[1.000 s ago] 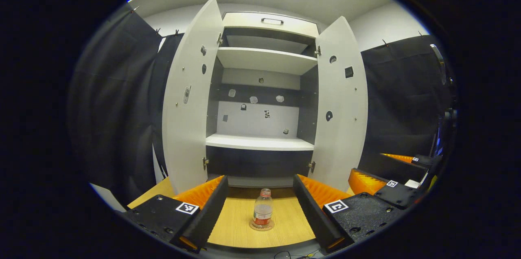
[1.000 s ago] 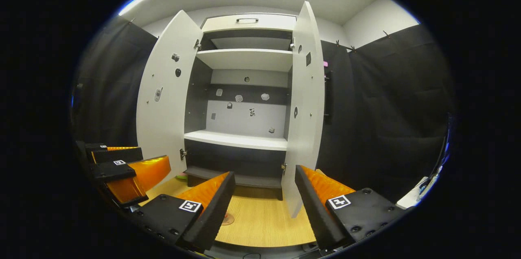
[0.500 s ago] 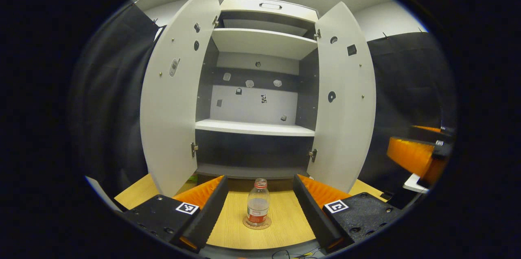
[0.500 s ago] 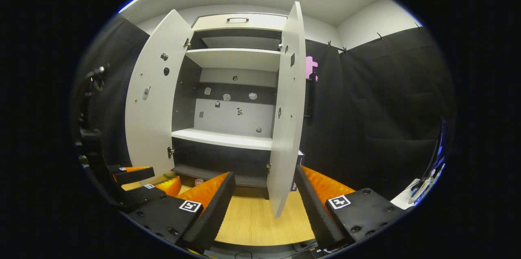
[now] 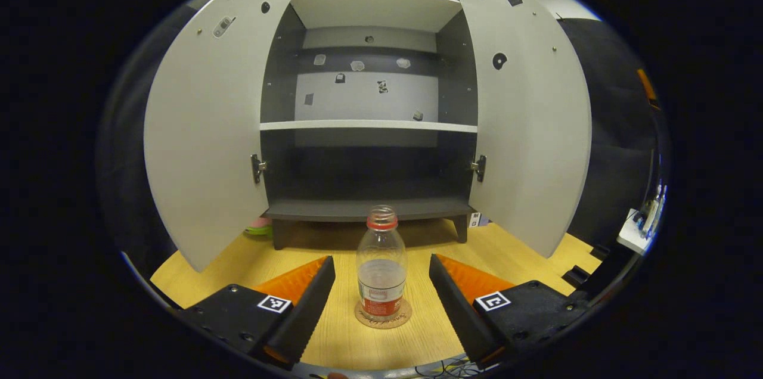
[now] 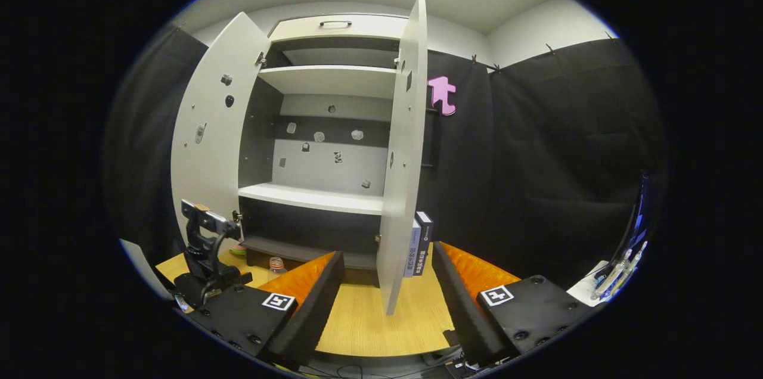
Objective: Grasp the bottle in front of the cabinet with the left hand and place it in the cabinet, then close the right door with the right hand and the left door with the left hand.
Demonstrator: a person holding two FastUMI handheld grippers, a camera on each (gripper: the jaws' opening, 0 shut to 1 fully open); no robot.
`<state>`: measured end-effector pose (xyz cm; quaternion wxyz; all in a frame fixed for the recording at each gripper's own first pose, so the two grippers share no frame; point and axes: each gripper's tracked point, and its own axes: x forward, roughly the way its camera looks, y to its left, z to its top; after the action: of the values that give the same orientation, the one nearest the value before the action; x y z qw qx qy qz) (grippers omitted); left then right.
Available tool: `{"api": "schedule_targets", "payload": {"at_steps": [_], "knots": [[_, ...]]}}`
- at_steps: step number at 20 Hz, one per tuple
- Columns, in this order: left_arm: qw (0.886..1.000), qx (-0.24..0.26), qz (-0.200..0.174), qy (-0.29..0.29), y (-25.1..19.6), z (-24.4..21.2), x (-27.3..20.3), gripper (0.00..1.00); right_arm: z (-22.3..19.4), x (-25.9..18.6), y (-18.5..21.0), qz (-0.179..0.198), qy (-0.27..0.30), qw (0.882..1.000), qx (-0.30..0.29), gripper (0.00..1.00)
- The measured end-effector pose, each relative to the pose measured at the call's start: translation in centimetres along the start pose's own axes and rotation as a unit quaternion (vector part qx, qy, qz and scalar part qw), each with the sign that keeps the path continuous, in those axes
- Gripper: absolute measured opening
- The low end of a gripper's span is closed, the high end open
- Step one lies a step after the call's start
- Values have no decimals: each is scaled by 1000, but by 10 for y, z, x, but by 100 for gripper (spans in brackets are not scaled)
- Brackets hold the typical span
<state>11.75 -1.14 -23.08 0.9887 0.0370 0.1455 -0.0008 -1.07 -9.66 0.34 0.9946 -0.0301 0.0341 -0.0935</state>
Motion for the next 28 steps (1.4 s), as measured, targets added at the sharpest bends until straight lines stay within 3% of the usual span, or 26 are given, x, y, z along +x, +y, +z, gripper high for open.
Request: {"api": "schedule_targets", "payload": {"at_steps": [8, 12, 14, 16, 20, 28], "knots": [[998, -10, 11, 56, 1, -59, 54, 97, -15, 7, -45, -57, 27, 998, -24, 97], [996, -20, 24, 82, 1, -76, 65, 97, -18, 15, -52, -60, 35, 997, -26, 97], [997, -9, 18, 80, 4, -75, 66, 75, -16, 20, -58, -62, 30, 997, -24, 97], [996, -6, 11, 92, 0, -73, 69, 73, -21, 26, -60, -63, 30, 997, -15, 97], [994, -21, 2, 106, 2, -41, 59, 73, -30, 41, -53, -48, 36, 998, 4, 97], [998, -2, -39, 49, 12, 110, 37, 73, -46, 72, -48, -11, 59, 998, 16, 97]]}}
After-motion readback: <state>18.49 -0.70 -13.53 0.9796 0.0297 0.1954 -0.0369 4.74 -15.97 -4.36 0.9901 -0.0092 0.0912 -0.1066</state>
